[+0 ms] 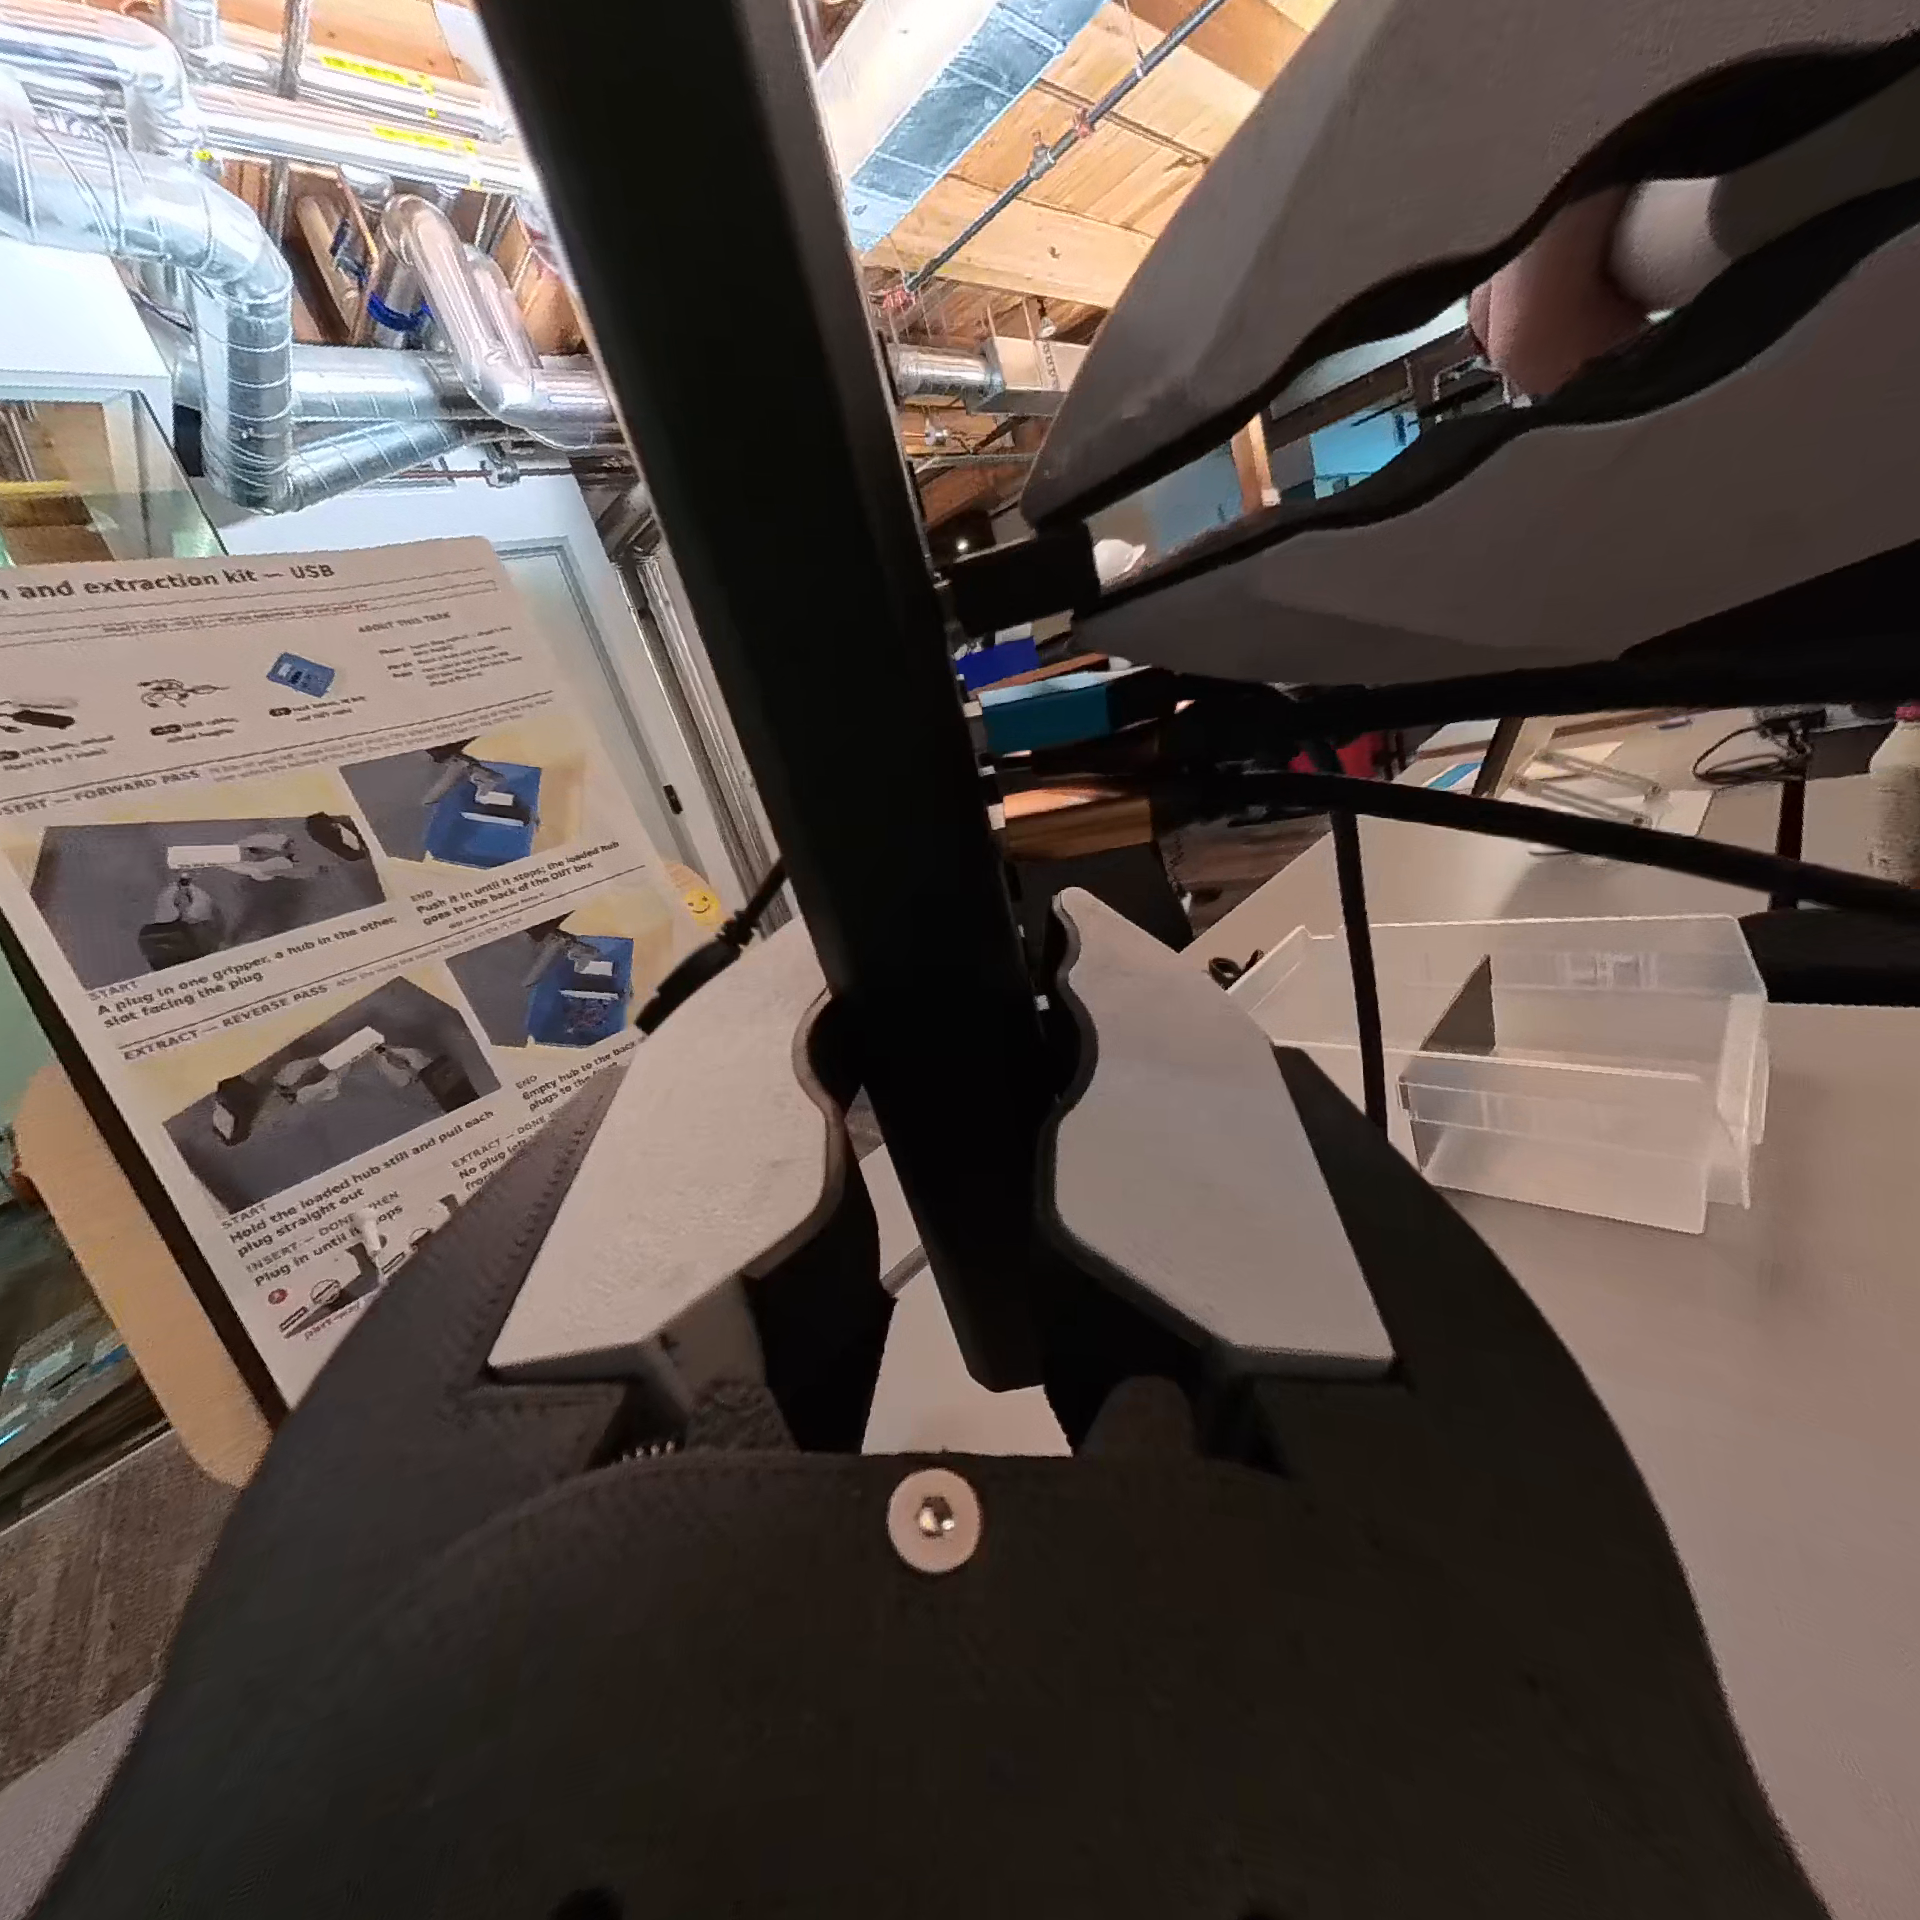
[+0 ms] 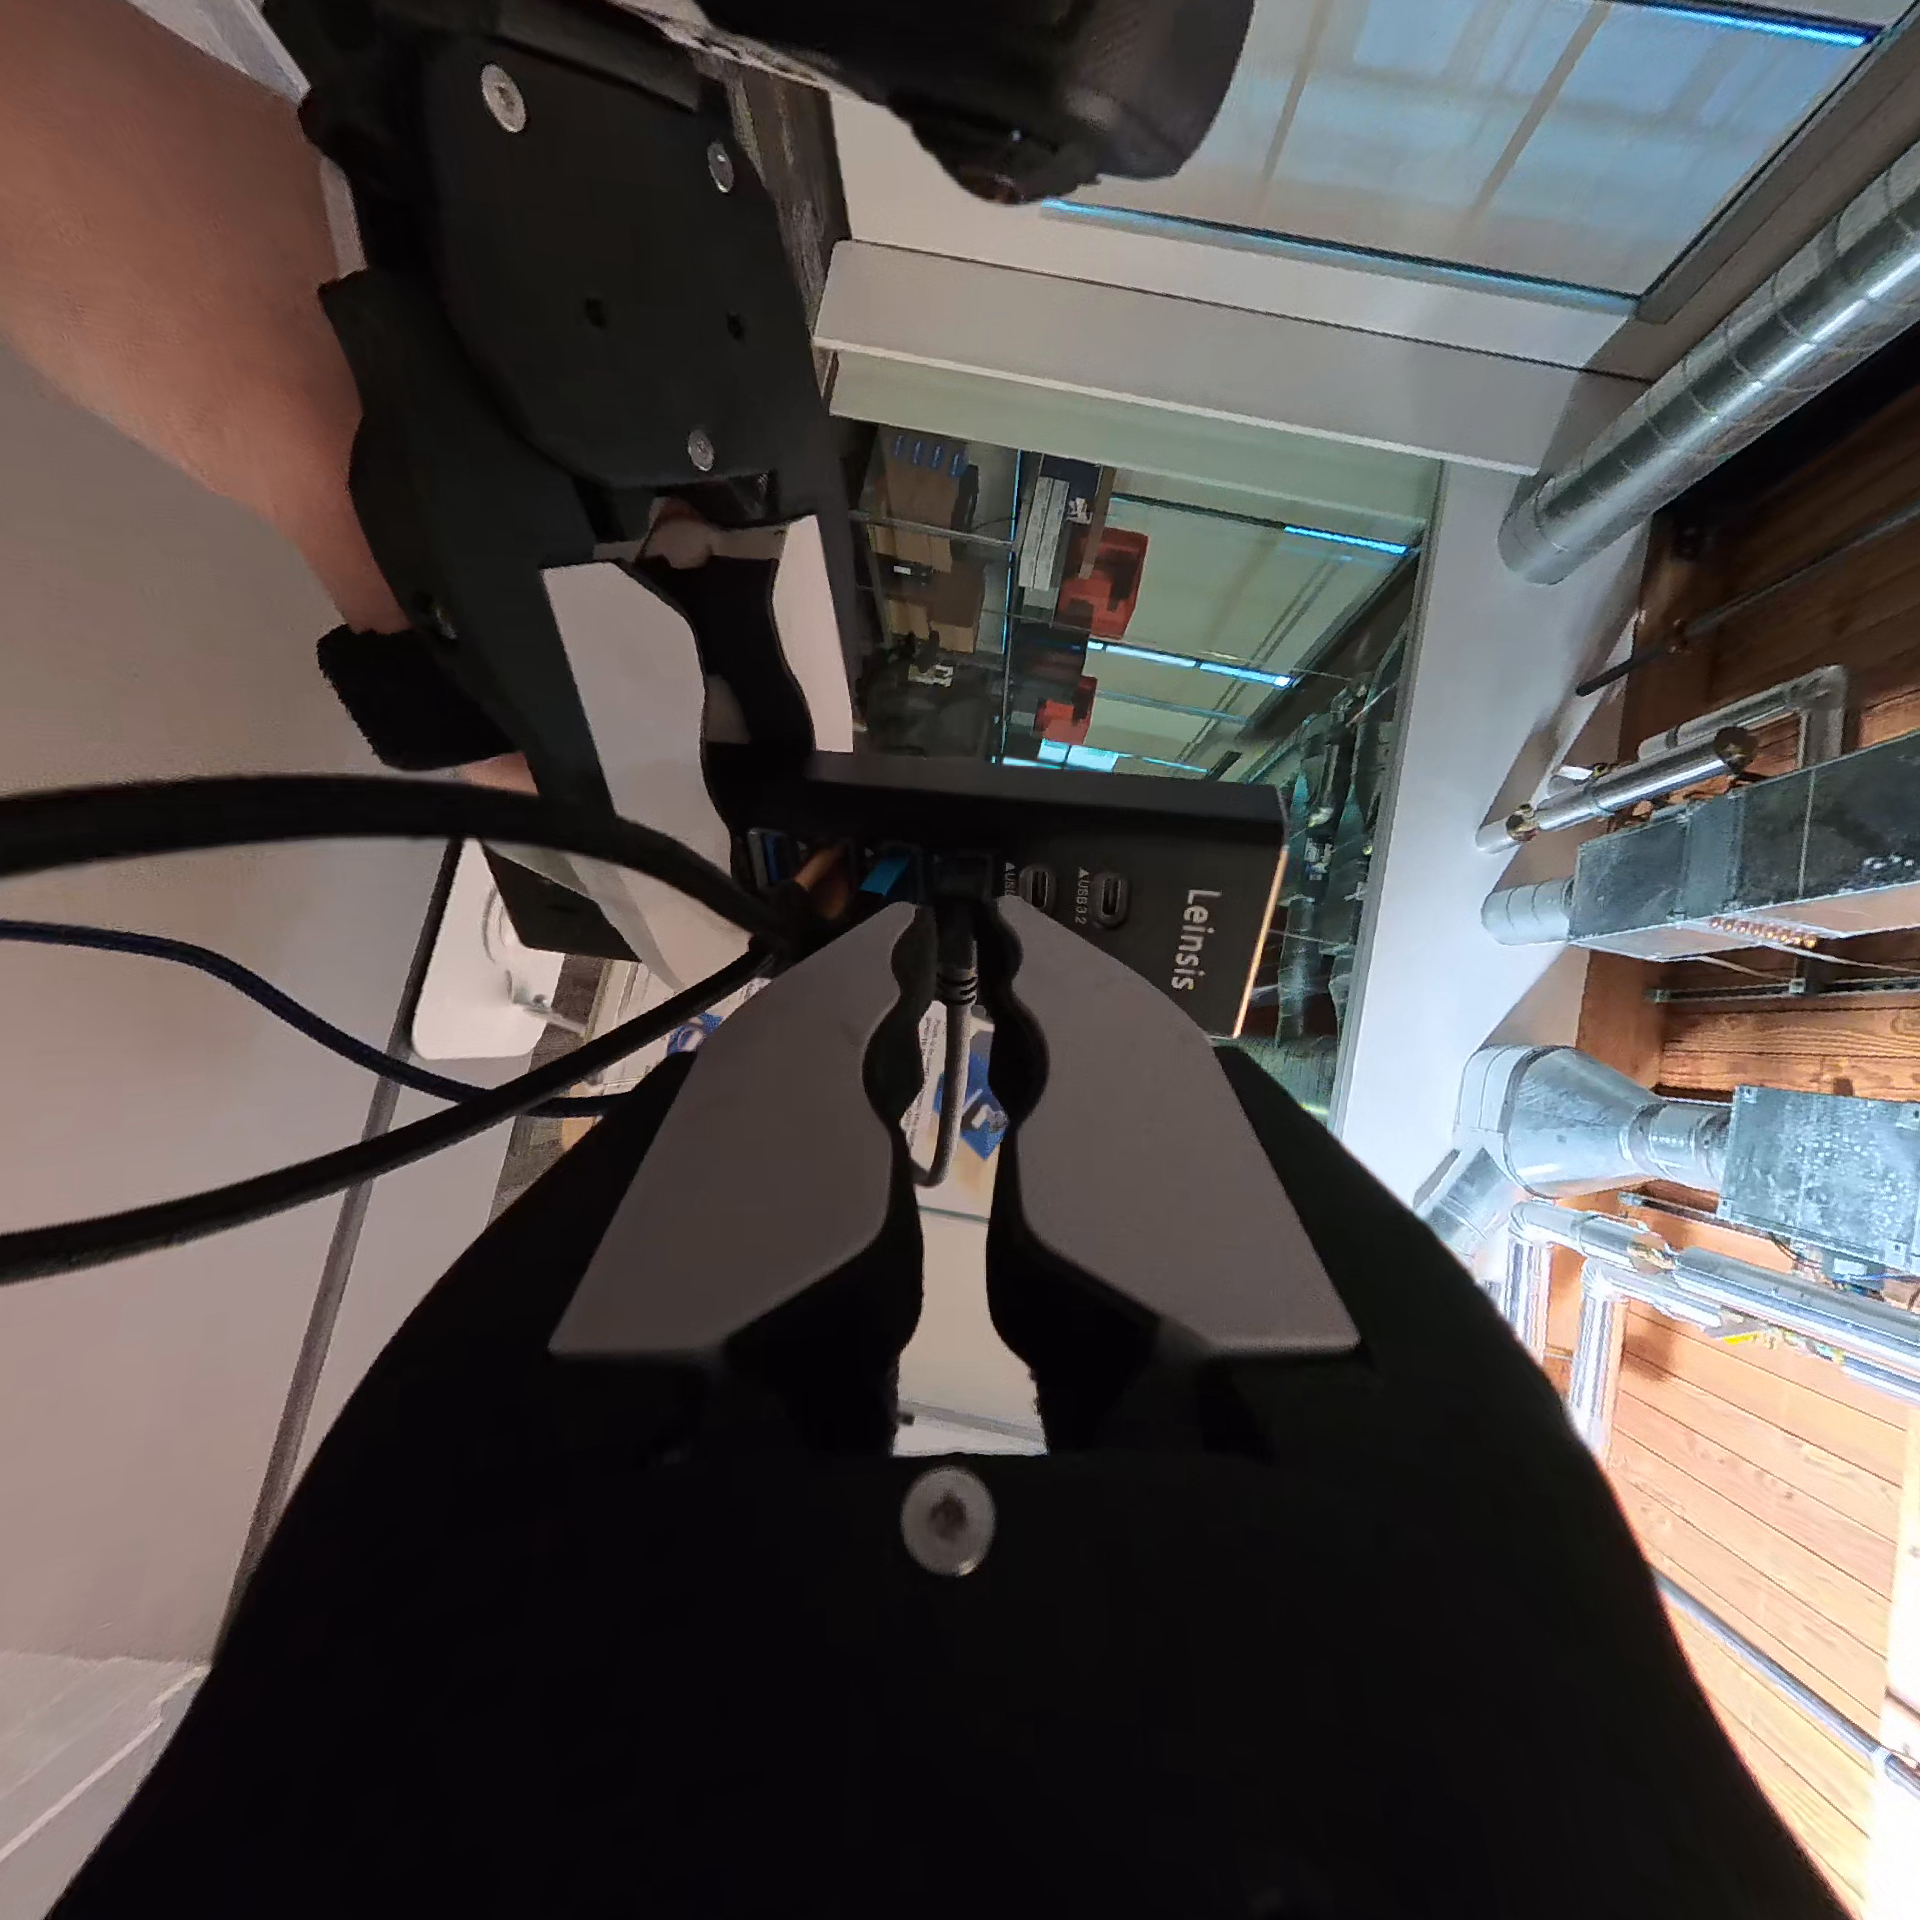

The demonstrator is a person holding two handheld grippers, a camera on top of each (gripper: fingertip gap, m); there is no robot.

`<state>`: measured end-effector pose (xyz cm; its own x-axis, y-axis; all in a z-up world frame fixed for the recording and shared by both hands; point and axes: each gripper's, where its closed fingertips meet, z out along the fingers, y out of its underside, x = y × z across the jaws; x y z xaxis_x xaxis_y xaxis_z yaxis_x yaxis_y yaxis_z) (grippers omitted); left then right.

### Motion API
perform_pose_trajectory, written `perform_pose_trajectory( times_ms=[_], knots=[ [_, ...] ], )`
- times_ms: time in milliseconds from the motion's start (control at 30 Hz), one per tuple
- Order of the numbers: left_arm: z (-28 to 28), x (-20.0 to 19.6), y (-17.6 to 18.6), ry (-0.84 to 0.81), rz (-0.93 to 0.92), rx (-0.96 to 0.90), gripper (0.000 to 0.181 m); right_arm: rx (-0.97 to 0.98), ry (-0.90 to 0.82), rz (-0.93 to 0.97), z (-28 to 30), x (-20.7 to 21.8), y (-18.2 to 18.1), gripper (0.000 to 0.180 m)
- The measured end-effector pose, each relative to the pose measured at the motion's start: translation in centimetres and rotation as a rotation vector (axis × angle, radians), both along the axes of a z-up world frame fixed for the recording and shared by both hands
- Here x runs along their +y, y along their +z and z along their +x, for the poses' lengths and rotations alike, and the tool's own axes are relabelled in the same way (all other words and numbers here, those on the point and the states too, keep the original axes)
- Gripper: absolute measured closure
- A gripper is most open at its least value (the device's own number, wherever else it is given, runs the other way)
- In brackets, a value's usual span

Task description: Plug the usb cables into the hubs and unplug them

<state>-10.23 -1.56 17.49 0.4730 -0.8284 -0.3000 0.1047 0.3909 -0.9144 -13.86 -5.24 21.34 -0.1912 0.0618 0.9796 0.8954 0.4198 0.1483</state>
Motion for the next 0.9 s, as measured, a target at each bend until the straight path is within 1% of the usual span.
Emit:
perform_pose_trajectory(
  times_ms=[100, 200, 300, 367, 500, 600, 667, 767, 833, 900],
  knots=[
    [-0.1, 0.1, 0.1, -0.001, 0.002, 0.011, 0.150, 0.009, 0.010, 0.011, 0.0, 0.0, 0.1, 0.171],
    [-0.3, 0.7, 0.1, -0.008, -0.035, 0.010, 0.151, 0.016, 0.015, 0.021, 0.1, 0.3, 0.2, 0.171],
    [-0.2, 1.3, -0.5, 0.012, -0.076, 0.053, 0.152, -0.037, -0.022, 0.060, 0.6, 0.9, -0.2, 0.171],
    [0.0, 1.2, -0.7, 0.002, -0.086, 0.063, 0.152, -0.022, -0.034, 0.047, 0.8, 1.2, -0.4, 0.172],
    [0.5, 0.6, -0.9, -0.086, -0.188, 0.042, 0.152, 0.109, -0.024, -0.083, 0.9, 1.2, 0.0, 0.171],
    [1.0, 0.6, -1.3, -0.230, -0.318, 0.002, 0.152, 0.143, -0.059, -0.124, 1.3, 1.7, -0.3, 0.171],
    [1.1, 1.1, -1.7, -0.289, -0.409, -0.027, 0.152, 0.221, -0.066, -0.117, 1.8, 1.6, 0.3, 0.170],
    [0.2, 3.0, -1.8, -0.274, -0.484, -0.092, 0.152, 0.424, -0.069, -0.135, 3.2, 0.8, 1.9, 0.170],
    [-0.5, 4.0, -1.6, -0.224, -0.472, -0.119, 0.152, 0.568, -0.030, -0.226, 3.5, -0.3, 2.0, 0.167],
    [-1.1, 4.5, -1.4, -0.153, -0.411, -0.115, 0.152, 0.653, 0.028, -0.310, 3.0, -1.4, 1.5, 0.162]
  ],
)
